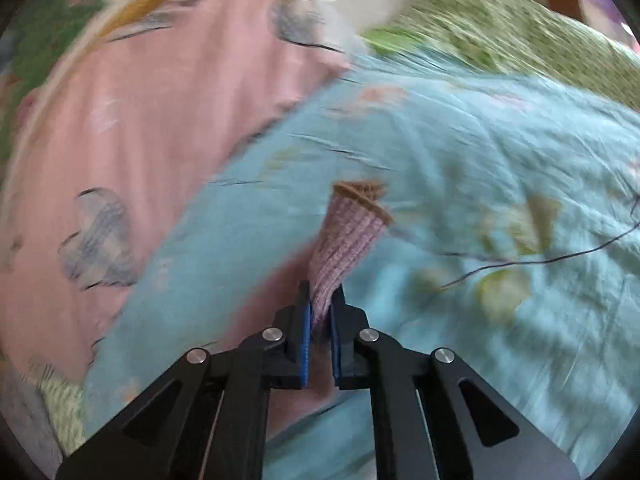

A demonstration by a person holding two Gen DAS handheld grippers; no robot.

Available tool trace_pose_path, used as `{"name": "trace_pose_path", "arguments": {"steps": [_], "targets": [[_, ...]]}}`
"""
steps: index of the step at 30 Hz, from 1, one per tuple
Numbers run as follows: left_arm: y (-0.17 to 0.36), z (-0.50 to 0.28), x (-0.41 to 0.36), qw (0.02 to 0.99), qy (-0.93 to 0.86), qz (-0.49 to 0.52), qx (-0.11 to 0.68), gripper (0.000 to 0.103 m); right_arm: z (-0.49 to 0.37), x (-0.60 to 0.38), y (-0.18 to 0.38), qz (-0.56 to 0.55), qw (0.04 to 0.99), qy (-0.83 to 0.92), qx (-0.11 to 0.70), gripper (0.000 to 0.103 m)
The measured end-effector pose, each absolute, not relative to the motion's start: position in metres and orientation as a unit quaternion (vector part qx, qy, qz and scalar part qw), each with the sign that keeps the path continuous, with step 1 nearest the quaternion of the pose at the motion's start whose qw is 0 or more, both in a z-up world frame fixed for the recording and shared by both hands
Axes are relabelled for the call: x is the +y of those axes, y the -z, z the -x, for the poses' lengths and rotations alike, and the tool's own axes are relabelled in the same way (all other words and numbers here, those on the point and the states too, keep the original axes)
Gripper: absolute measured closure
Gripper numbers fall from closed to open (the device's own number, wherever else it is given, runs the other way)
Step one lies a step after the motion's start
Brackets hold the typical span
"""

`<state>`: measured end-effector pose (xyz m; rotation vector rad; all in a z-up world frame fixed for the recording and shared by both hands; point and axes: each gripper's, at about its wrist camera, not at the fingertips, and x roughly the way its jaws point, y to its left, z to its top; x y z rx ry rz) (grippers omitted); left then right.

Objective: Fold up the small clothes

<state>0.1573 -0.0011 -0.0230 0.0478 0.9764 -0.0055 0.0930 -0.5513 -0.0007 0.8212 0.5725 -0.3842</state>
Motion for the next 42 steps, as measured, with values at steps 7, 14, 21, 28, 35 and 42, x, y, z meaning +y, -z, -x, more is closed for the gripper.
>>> {"name": "trace_pose_path", "arguments": {"steps": [7,14,21,28,35,42], "targets": [[0.013,-0.142,0.025,0.890,0.001,0.008,0.455,0.008,-0.112,-0.406,-0.067,-0.374,0.886,-0.027,0.274,0.094],[0.015,-0.121,0.063,0.889,0.008,0.041,0.457,0.008,-0.162,-0.212,-0.057,-0.363,0.831,-0.236,0.348,0.094],[0.012,-0.117,0.090,0.884,0.046,0.070,0.461,0.008,-0.195,-0.072,0.007,-0.347,0.767,-0.309,0.443,0.092],[0.009,-0.147,0.089,0.878,0.074,0.079,0.466,0.008,-0.188,-0.052,0.025,-0.383,0.717,-0.322,0.486,0.058],[0.029,-0.204,0.064,0.848,0.106,0.073,0.514,0.008,-0.131,-0.129,-0.023,-0.375,0.793,-0.261,0.403,0.055],[0.045,-0.230,0.034,0.847,0.127,0.045,0.515,0.097,-0.083,-0.199,-0.034,-0.397,0.819,-0.195,0.365,0.055]]}}
